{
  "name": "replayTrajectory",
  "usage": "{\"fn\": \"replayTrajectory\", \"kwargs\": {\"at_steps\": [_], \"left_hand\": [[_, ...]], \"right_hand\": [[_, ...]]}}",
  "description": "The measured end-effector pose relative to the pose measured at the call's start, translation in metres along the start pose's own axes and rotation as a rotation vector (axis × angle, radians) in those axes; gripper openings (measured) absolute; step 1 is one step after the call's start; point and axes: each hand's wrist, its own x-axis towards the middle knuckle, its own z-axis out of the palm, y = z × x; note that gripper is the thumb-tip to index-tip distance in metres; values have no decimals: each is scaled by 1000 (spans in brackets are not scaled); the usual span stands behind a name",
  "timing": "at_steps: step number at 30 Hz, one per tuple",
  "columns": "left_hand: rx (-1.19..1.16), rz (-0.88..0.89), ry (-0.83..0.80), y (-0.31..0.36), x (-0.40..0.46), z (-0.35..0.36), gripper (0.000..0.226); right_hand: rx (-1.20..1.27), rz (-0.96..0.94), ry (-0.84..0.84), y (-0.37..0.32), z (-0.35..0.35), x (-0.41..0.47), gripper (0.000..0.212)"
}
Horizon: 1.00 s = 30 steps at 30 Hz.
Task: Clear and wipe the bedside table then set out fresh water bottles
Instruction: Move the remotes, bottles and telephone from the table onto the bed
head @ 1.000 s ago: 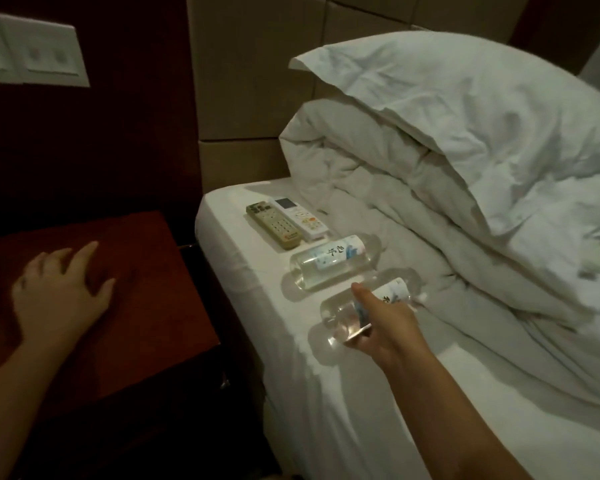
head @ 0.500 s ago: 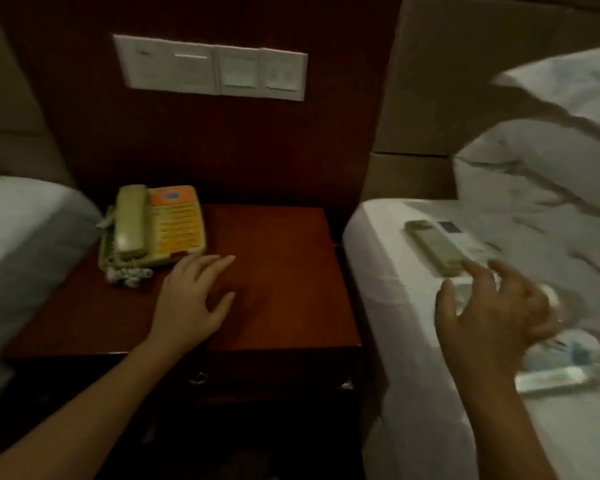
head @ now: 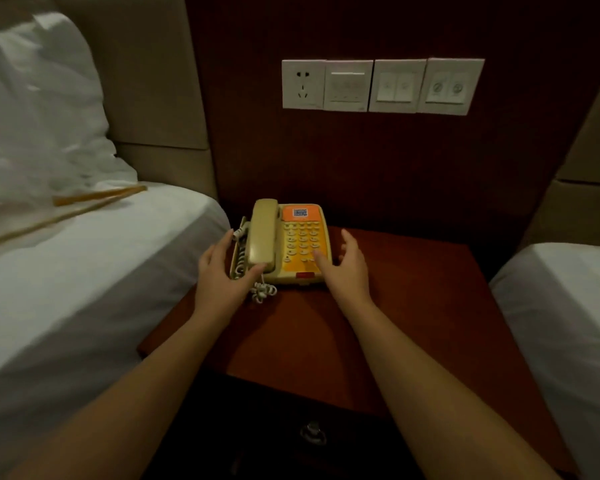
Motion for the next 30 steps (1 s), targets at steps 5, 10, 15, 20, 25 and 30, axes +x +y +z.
{"fn": "replayTrajectory", "kwargs": {"at_steps": [5,10,15,20,25,30], "left_hand": [[-85,3,-113,-9,23,21,102],[-111,60,-159,-16,29,20,109],[-233,57,-188,-7,21,13,75],[-309,-94,-280,-36,22,25,99],[-305,-52,-224,13,-32,9,94],[-322,-17,-216,52,-73,27,98]], "right_hand": [[-77,-19,-58,4,16,27,66],[-59,54,-75,-5,9,23,72],[20,208,-130,-11,11,8,69],[152,269,-122,-16,1,-15,34],[149,317,-101,-11,-8,-30,42],[129,308,57,-15,-42,-61,31]]}}
